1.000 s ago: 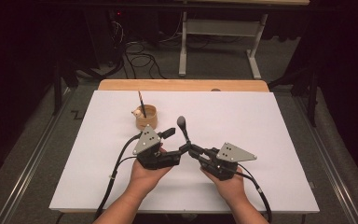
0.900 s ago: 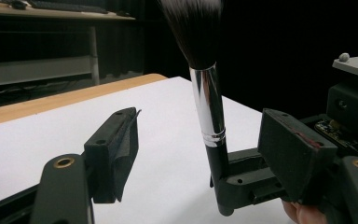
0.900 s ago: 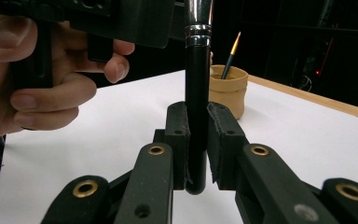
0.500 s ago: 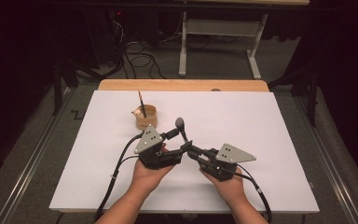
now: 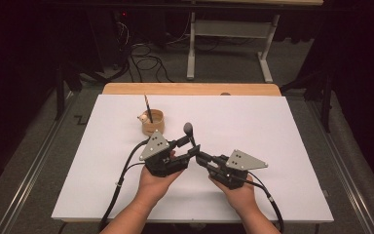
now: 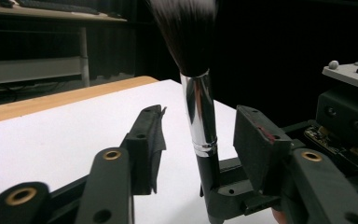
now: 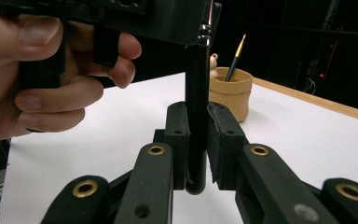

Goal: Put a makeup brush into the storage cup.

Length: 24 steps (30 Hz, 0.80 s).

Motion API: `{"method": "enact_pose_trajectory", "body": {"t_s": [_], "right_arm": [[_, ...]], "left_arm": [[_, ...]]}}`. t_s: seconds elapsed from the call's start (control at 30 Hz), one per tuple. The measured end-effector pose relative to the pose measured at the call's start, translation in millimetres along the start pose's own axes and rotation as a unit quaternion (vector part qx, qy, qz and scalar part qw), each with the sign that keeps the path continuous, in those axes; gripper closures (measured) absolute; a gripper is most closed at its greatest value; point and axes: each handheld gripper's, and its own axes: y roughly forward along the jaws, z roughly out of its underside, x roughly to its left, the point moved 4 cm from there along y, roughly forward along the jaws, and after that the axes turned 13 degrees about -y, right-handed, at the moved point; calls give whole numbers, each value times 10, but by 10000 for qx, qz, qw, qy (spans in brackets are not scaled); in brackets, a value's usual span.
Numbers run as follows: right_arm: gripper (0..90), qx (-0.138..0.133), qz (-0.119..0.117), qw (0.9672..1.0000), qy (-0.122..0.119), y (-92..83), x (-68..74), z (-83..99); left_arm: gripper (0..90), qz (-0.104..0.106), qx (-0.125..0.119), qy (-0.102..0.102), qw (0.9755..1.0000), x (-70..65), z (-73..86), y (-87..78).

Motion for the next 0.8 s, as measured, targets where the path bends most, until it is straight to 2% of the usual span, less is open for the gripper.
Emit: {"method": "enact_pose_trajectory", "body": {"t_s": [0.8], "right_arm": [[807,-8,4,10000,2,3,1,0]], "left_arm": [[715,93,47,-90,9999,1,4,13]]}}
